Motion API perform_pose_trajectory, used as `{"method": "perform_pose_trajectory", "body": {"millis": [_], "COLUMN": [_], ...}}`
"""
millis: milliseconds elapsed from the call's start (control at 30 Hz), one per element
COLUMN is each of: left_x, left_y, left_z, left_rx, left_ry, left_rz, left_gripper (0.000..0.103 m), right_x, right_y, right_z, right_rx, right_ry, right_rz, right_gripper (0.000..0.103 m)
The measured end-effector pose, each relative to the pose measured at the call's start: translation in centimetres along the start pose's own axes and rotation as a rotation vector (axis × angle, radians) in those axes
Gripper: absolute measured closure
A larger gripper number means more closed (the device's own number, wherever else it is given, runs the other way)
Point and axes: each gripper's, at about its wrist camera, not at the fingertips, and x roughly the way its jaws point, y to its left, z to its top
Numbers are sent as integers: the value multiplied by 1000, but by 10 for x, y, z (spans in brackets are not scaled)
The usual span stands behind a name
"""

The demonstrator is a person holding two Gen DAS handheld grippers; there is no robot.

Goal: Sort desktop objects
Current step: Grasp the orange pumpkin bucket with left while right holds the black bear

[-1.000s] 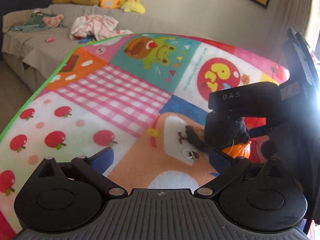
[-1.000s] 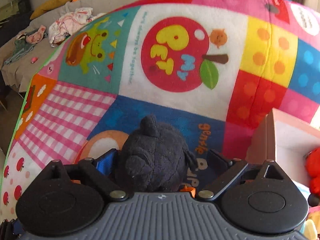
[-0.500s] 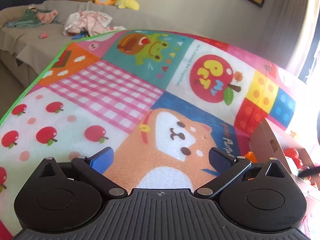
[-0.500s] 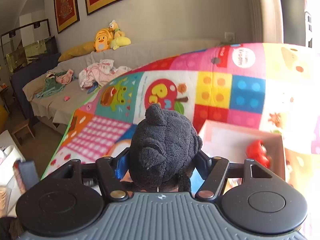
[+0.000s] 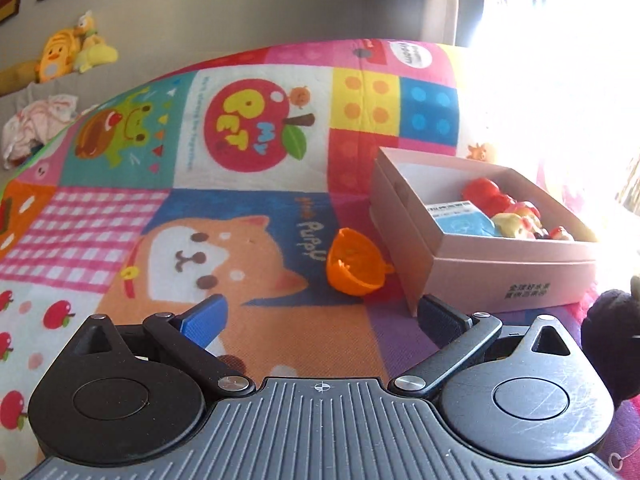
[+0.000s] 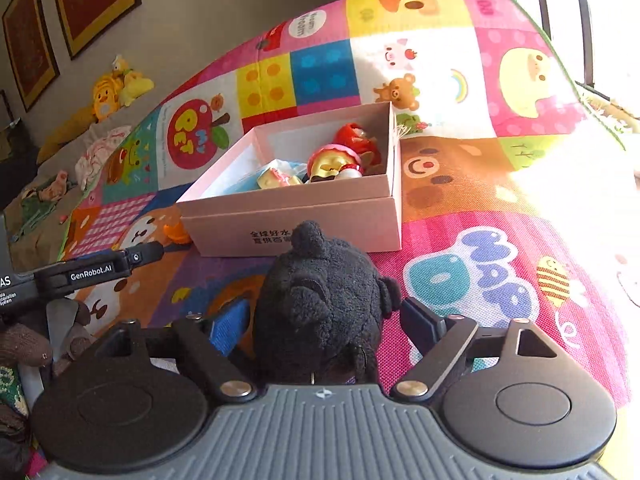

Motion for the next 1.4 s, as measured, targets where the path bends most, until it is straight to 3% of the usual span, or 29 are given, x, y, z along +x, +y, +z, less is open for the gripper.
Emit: {"method": "perform_pose_trajectory", "body": {"millis": [67, 167, 200, 367, 433, 467, 500, 567, 667, 933, 1067, 1233, 1267, 1400], "left_x": [3, 9, 11, 28, 36, 40, 43, 45, 44, -8, -38, -53, -54, -60], "left_y": [-5, -13, -15, -27, -30, -31, -32, -33, -30, -14, -7, 0, 2, 13], "left_z": [4, 10, 12, 17, 19, 20, 20, 18, 14, 8, 7, 1, -1, -8], "left_rx": [21, 60, 74, 158, 192, 207, 219, 231, 241, 252, 280, 254, 234, 124], "left_ry": [11, 28, 37, 31, 41, 50, 59, 66, 77, 31, 2, 18, 23, 35], "left_rz": [22, 23, 16, 23, 25, 24, 22, 25, 33, 53, 88, 89, 84, 68], "left_gripper": [0, 20, 21, 23, 31, 42, 46, 47, 59, 60, 65, 64, 63, 40], "right_x": [-6, -16, -19, -16, -15, -14, -13, -11, -10, -6, -5, -5, -6, -5], "right_y": [-7, -9, -8, -10, -12, -12, -12, -13, -14, -15, -15, -17, -17, -17], "right_z": [-11, -17, -17, -15, -15, -15, -15, -15, -16, -16, -16, -15, -15, -15], "right_rx": [31, 41, 40, 54, 67, 72, 77, 83, 90, 102, 104, 109, 110, 114], "right_ry": [-67, -150, -176, -168, -159, -155, -150, -143, -133, -114, -114, -113, -113, -108], "right_rz": [-28, -28, -19, -13, -16, -18, -19, -22, -28, -45, -48, -51, -51, -52], "right_gripper": [6, 3, 0, 0, 0, 0, 0, 0, 0, 0, 0, 0, 0, 0]}}
